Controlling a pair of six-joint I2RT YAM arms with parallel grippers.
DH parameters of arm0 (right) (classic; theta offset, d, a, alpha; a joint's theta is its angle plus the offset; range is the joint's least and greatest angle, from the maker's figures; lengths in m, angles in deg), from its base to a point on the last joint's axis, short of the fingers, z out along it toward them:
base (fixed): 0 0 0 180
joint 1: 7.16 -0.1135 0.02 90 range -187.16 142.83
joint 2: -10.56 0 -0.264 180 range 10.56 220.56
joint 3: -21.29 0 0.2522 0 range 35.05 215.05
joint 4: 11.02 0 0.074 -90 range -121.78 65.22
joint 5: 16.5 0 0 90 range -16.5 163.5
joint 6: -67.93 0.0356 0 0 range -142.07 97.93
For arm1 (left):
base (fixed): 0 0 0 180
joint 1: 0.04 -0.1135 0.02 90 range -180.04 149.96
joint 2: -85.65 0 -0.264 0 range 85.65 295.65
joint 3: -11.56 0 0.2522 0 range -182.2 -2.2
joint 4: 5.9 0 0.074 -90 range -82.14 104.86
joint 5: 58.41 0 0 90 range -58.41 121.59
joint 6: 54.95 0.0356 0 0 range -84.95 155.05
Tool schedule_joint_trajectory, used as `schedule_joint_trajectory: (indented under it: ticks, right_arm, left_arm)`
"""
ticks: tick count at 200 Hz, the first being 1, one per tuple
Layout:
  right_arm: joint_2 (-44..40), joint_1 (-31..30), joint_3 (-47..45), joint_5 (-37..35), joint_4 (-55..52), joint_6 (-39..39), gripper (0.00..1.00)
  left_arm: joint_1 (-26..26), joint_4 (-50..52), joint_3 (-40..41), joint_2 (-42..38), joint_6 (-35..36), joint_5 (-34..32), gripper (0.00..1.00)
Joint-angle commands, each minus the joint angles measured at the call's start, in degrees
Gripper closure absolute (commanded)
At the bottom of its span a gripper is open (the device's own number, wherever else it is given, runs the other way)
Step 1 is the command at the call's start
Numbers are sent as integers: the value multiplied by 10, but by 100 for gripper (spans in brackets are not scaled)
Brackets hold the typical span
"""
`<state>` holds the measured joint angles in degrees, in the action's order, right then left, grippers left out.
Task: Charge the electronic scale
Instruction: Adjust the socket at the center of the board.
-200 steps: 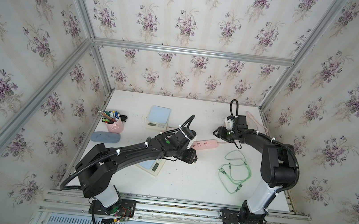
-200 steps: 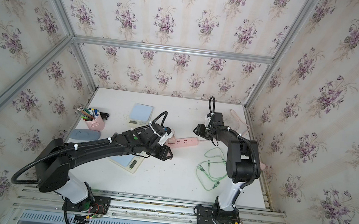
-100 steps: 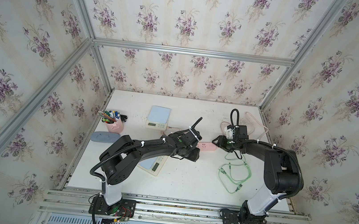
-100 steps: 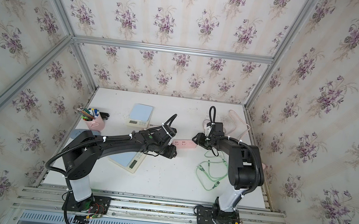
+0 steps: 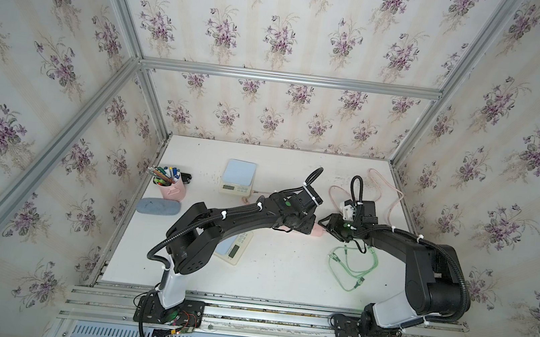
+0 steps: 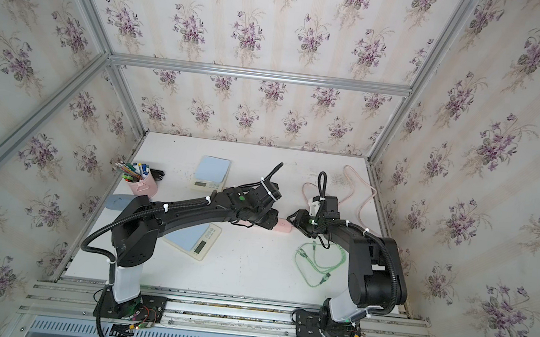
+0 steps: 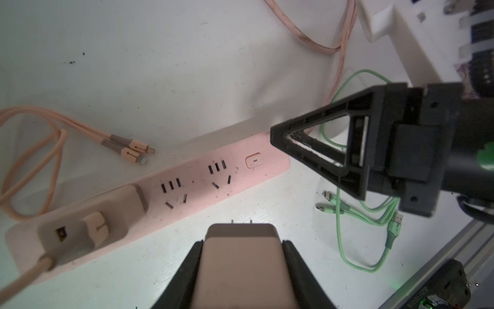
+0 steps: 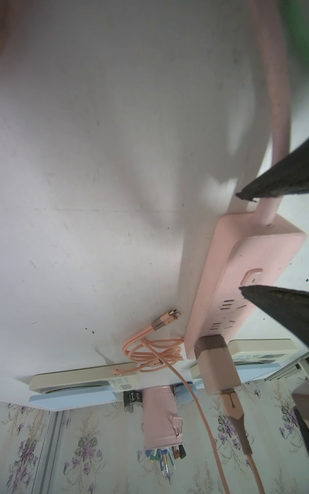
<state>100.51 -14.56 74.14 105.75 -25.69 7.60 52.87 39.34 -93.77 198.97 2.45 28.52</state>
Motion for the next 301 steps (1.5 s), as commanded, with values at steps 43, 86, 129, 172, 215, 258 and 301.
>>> schedule_joint_trajectory:
  ticks: [43, 86, 129, 172, 215, 258, 301]
  right_arm:
    - [-15, -3, -9, 15, 3, 5, 48]
    - [-37, -5, -5, -6, -20, -15, 49]
    - [-43, -6, -17, -1, -17, -15, 49]
    - [-45, -5, -21, -6, -23, -28, 49]
    - [-22, -5, -38, -5, -10, -38, 51]
    - [-16, -6, -59, -3, 8, -35, 54]
    - [-22, -6, -59, 3, 10, -35, 57]
  left_arm:
    - [0, 84, -105, 90, 1, -42, 82]
    - [0, 132, -166, 141, -2, -58, 82]
    - [0, 187, -207, 171, -9, -75, 82]
    - [0, 209, -220, 177, -23, -82, 83]
    - [0, 225, -229, 172, -30, -107, 86]
    - [0, 230, -230, 163, -42, -104, 92]
    - [1, 226, -254, 178, -56, -69, 92]
